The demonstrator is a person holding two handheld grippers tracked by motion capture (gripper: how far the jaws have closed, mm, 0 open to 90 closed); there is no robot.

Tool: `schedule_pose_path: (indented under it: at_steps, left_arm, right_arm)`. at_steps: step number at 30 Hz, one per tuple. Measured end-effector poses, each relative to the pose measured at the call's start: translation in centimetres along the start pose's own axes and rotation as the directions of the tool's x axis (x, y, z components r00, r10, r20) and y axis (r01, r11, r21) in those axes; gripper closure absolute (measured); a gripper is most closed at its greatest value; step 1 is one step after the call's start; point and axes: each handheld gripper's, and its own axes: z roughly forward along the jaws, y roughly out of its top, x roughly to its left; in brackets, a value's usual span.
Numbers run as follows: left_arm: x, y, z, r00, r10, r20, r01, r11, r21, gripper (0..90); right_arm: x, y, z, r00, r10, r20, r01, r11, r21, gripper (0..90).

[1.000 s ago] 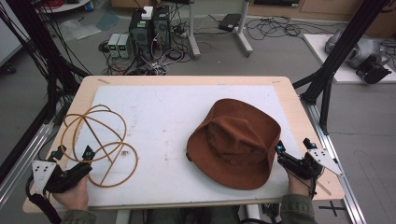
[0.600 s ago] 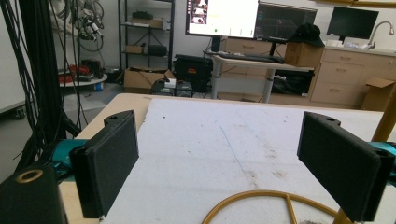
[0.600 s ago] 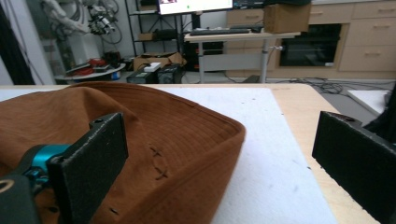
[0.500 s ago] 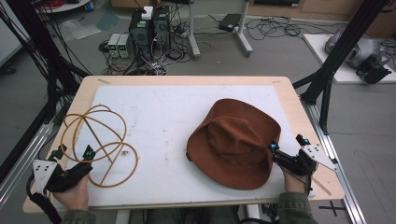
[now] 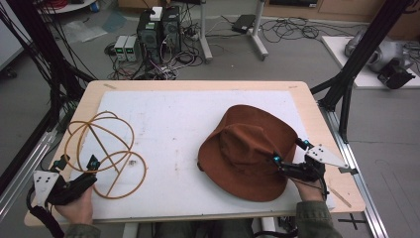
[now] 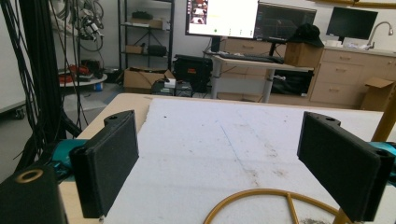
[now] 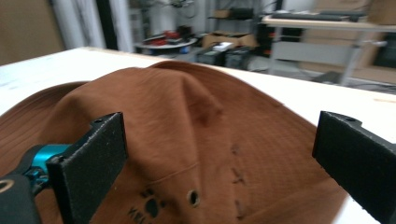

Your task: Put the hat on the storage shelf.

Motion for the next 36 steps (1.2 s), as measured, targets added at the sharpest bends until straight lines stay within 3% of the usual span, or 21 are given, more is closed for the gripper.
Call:
schedule_pose_path:
  at_steps: [4, 8, 12, 20, 21, 24, 26, 28, 31, 36]
  left_arm:
    - [0.0, 0.0, 0.0, 1.0, 0.001, 0.002, -0.001, 1.0, 0.005, 12.8]
    - [-0.1, 0.0, 0.0, 1.0, -0.001, 0.005, 0.001, 1.0, 0.004, 12.8]
    - [-0.1, 0.0, -0.1, 1.0, -0.003, 0.005, 0.003, 1.0, 0.005, 12.8]
    - [0.0, -0.1, -0.1, 1.0, -0.003, 0.006, 0.003, 1.0, 0.008, 12.8]
    - [0.0, -0.1, -0.1, 1.0, -0.003, 0.006, 0.003, 1.0, 0.008, 12.8]
    - [0.0, -0.1, -0.2, 1.0, -0.007, 0.001, 0.007, 1.0, 0.003, 12.8]
    - [0.0, -0.1, -0.2, 1.0, -0.009, 0.001, 0.009, 1.0, 0.003, 12.8]
    - [0.1, -0.1, -0.2, 0.9999, -0.011, 0.0, 0.011, 0.9999, 0.003, 12.8]
    - [0.1, -0.1, -0.2, 0.9999, -0.009, 0.005, 0.009, 0.9999, 0.005, 12.8]
    - [0.0, -0.1, -0.1, 0.9999, -0.011, 0.008, 0.011, 0.9999, 0.005, 12.8]
  right_arm:
    - [-0.2, -0.1, 0.2, 0.9986, -0.03, -0.044, 0.03, 1.0, -0.002, 2.6]
    - [-0.3, -0.3, 0.8, 0.9902, -0.073, -0.119, 0.08, 0.995, 0.06, 2.6]
    - [-0.4, -0.5, 1.7, 0.9816, -0.069, -0.178, 0.089, 0.99, 0.109, 2.6]
    - [-0.1, -0.3, 3.0, 0.9736, -0.08, -0.214, 0.119, 0.977, 0.177, 6.3]
    - [-0.1, -0.4, 3.1, 0.9734, -0.083, -0.214, 0.122, 0.976, 0.179, 8.8]
    - [-0.2, -0.4, 2.9, 0.9673, -0.076, -0.242, 0.116, 0.981, 0.156, 36.1]
    - [0.0, -0.3, 2.7, 0.9651, -0.093, -0.245, 0.133, 0.979, 0.155, 65.4]
    - [0.0, -0.1, 2.7, 0.9584, -0.122, -0.258, 0.166, 0.973, 0.16, 84.9]
    - [0.0, 0.0, 2.6, 0.9511, -0.123, -0.283, 0.176, 0.97, 0.167, 87.9]
    - [-0.1, 0.1, 2.5, 0.9498, -0.108, -0.293, 0.162, 0.973, 0.166, 88.2]
